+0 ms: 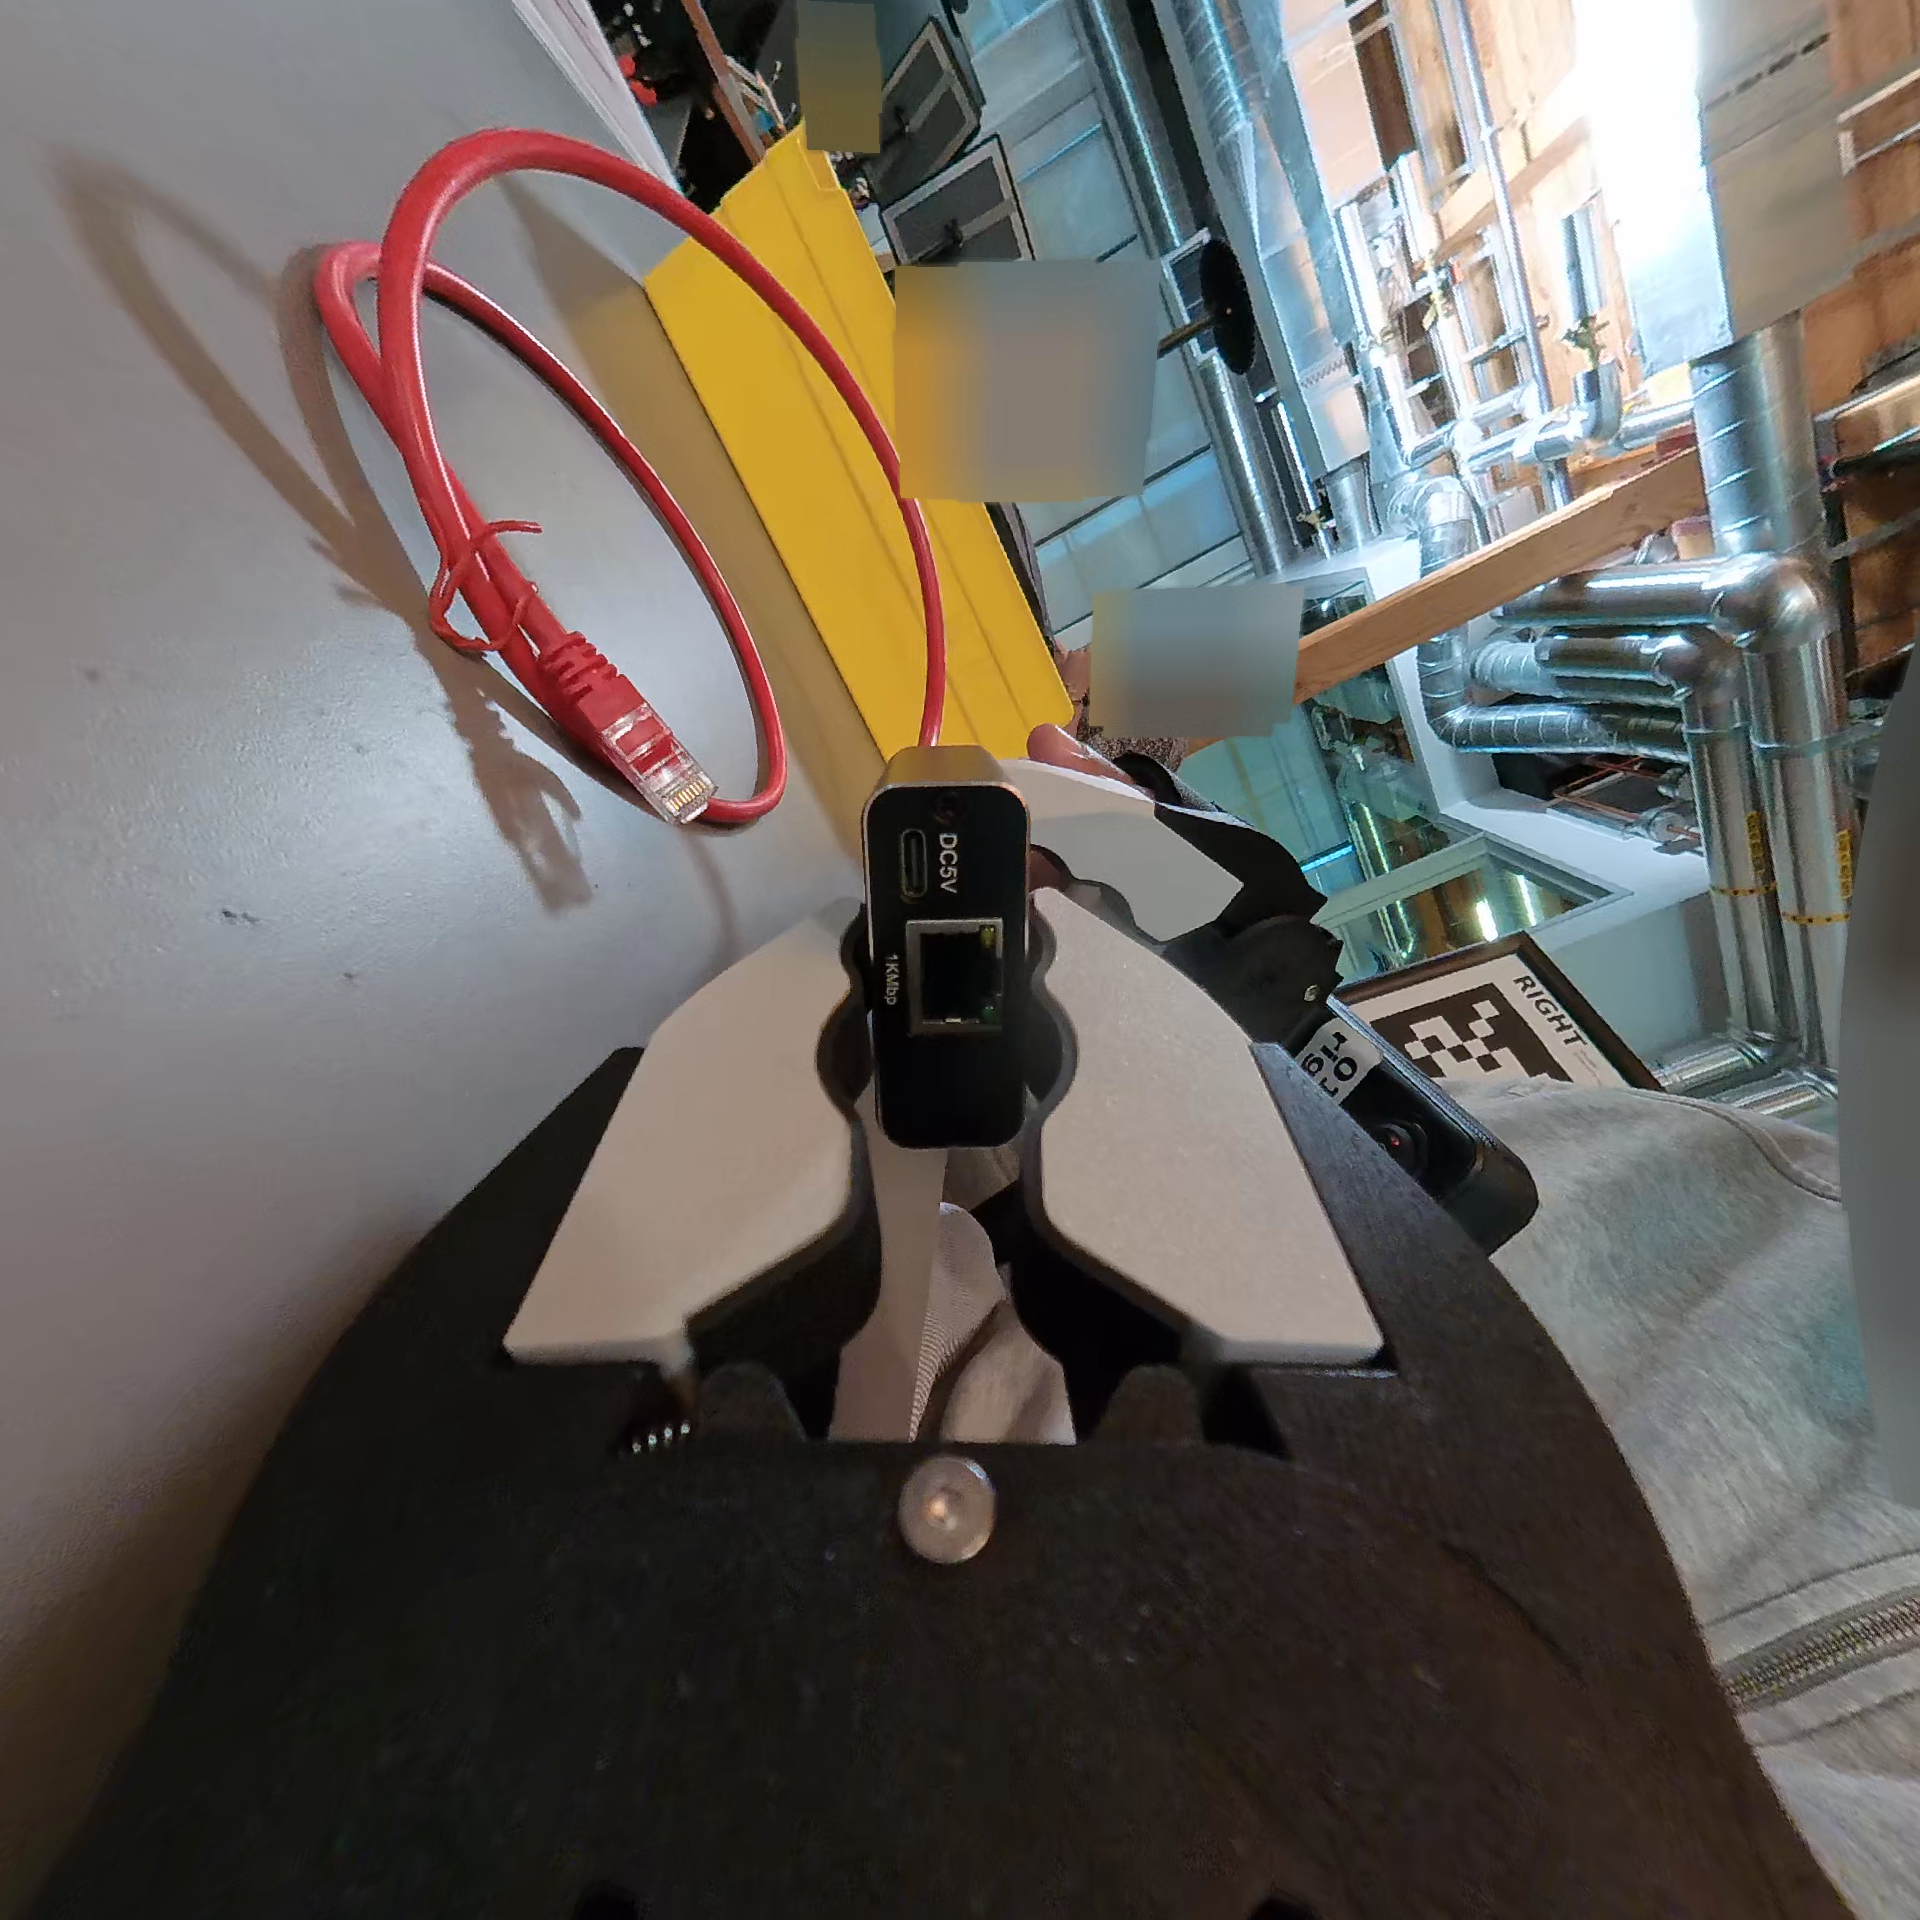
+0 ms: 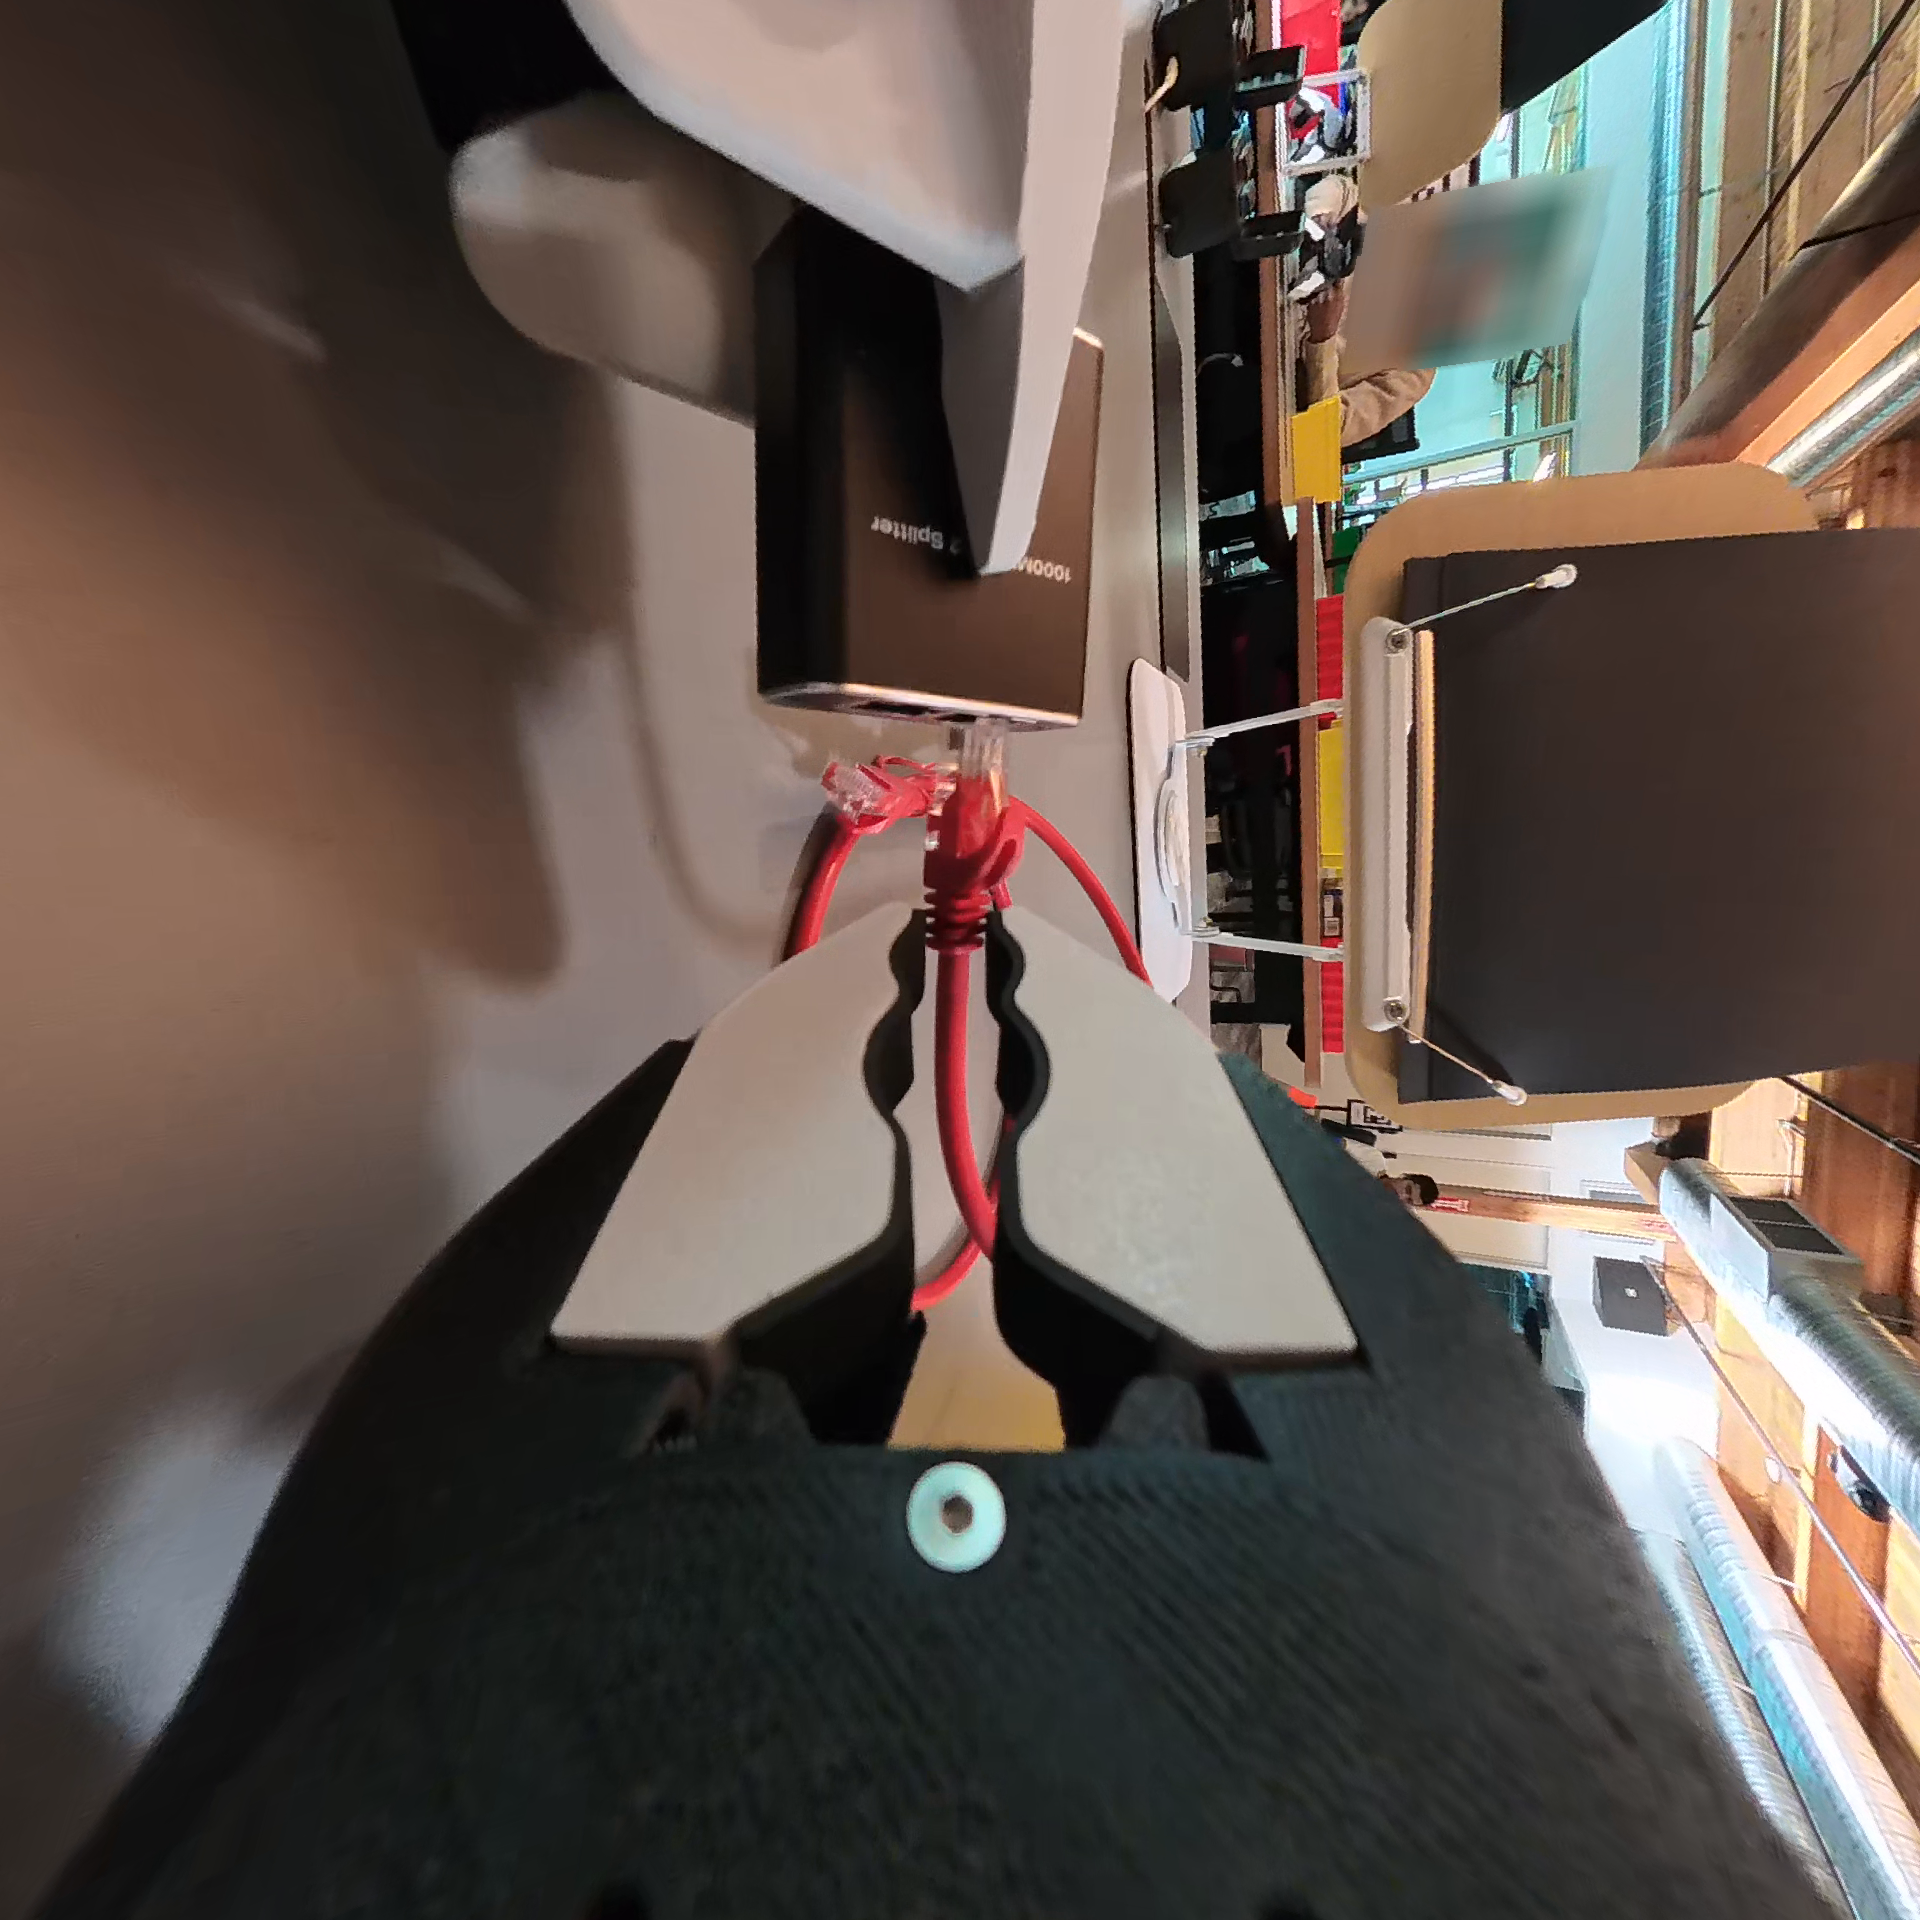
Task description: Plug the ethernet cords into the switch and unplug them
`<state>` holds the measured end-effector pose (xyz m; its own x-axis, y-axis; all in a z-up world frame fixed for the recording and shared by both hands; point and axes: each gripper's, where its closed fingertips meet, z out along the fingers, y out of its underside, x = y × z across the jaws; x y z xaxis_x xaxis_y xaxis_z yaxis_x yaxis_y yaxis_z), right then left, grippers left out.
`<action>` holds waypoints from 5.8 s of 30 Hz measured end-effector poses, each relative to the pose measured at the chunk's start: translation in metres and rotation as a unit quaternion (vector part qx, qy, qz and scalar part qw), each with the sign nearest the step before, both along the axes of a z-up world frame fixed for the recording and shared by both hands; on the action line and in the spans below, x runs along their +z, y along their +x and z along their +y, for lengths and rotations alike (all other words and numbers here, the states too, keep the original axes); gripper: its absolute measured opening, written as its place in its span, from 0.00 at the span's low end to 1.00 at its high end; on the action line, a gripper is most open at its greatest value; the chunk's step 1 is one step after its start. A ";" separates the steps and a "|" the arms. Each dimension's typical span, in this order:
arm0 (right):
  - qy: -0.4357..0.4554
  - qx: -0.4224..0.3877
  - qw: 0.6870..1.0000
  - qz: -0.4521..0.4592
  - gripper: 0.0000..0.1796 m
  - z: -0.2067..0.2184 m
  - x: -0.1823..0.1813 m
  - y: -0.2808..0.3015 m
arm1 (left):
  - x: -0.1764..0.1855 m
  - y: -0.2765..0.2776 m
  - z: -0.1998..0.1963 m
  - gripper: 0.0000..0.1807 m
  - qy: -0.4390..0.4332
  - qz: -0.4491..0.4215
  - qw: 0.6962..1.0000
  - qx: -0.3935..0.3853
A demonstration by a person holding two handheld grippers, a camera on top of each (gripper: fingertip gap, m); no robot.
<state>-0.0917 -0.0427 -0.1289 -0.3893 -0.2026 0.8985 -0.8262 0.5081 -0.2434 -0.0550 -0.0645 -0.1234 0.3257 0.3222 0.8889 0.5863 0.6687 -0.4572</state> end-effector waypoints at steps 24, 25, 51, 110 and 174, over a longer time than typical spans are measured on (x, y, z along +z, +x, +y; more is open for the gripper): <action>-0.010 -0.003 0.999 0.036 0.05 -0.002 0.003 0.003 | 0.002 0.000 -0.005 0.14 0.043 -0.005 0.999 -0.005; -0.011 -0.004 0.999 0.030 0.05 -0.002 0.002 0.002 | 0.002 0.000 -0.004 0.14 0.042 -0.005 0.999 -0.006; -0.056 -0.040 0.844 -0.532 0.15 0.006 -0.012 -0.031 | 0.005 0.001 -0.008 0.14 0.057 0.001 0.998 -0.004; 0.009 -0.020 0.989 0.148 0.03 -0.002 0.011 -0.007 | 0.004 0.001 -0.005 0.14 0.063 -0.006 0.998 -0.008; -0.032 0.270 0.909 0.317 0.03 0.021 0.008 0.055 | -0.003 0.033 0.009 0.15 0.143 -0.109 0.965 -0.193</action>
<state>-0.0364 -0.0215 -0.1208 0.3512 -0.1491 0.9244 -0.9353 -0.0105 0.3536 -0.0217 -0.0556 -0.1260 0.1681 -0.0549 0.9842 0.8781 0.4620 -0.1242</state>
